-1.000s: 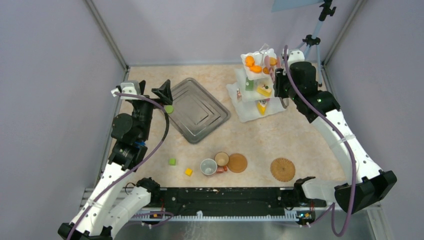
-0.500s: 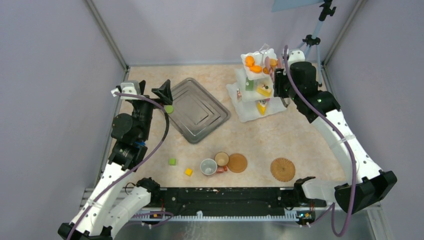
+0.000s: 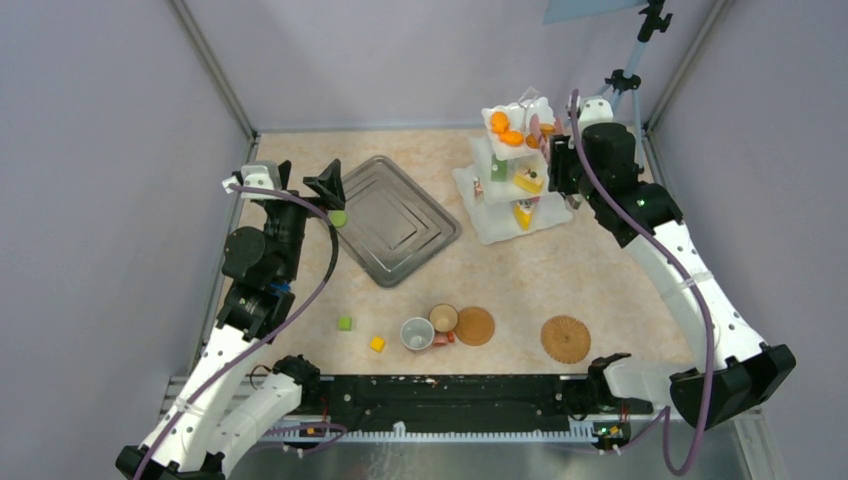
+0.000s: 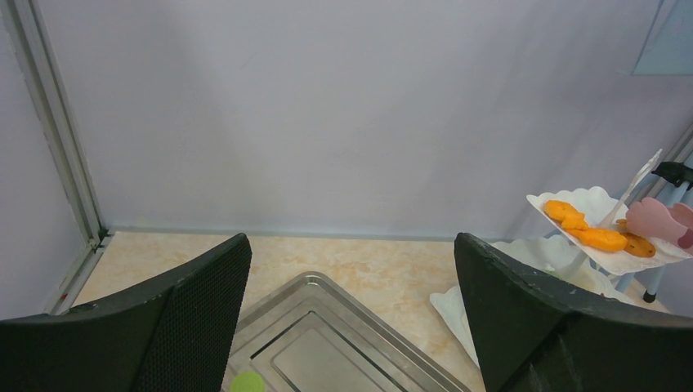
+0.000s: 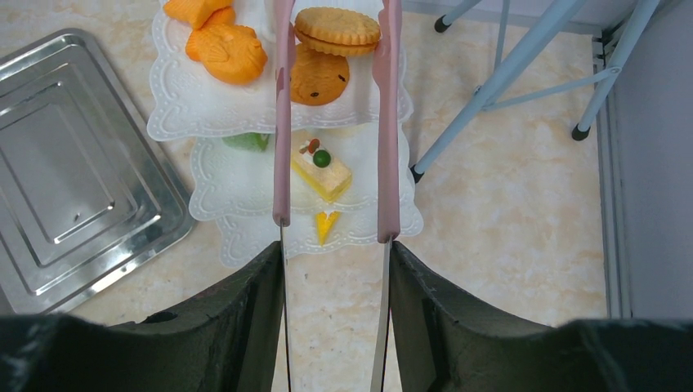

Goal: Serve the afternoon tea

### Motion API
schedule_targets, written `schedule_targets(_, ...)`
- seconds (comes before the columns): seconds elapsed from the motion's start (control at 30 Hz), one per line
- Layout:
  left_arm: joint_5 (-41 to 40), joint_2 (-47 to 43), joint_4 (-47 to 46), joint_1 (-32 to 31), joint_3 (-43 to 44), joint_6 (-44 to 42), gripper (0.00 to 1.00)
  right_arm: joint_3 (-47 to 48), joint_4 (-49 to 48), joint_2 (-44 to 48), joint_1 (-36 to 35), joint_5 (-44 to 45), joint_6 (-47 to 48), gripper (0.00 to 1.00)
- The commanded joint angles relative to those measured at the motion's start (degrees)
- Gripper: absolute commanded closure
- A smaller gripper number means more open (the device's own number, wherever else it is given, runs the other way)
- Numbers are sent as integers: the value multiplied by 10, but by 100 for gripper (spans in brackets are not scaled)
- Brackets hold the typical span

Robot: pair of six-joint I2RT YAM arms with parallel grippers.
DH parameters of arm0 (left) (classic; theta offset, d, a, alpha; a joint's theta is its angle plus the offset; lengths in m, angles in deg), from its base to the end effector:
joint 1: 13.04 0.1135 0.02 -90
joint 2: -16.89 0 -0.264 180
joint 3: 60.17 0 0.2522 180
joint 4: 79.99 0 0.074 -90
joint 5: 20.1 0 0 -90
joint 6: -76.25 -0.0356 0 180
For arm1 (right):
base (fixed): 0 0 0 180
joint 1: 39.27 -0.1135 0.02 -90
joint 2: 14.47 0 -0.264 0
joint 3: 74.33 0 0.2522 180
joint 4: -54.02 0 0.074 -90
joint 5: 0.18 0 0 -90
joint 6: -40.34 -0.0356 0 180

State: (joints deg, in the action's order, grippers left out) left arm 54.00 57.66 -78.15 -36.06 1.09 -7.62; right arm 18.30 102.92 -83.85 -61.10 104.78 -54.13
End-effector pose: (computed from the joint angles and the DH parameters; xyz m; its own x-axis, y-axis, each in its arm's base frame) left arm 0.1500 -0.0531 0.4088 0.2780 -0.2297 -0.9327 0.1678 0.9677 -0.1883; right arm 0.2415 0.0868 0.4132 -0.4118 -0.0838 -0.9074 -0.1115 0.9929 -0.0411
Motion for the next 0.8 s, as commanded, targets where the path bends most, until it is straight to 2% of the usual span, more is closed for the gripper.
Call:
schedule_targets(0.0,3,-1,-15,0,16,7,1,20,-41,29,5,3,4,52)
schedule_targets(0.17,4,0,-15,-1,17,9,1,18,-41,29,5,5,3,49)
schedule_targets(0.5,5,-3,-14,-1,18,10,1,20,-24,59,5,2,-13,52)
schedule_targets(0.57,5,-3,-14,-1,18,10,1,-16,-28,73,6,-12,-40,50)
schedule_targets(0.77,8,1,-13,-1,18,12,1,-145,-33,125,5,-77,-109,39)
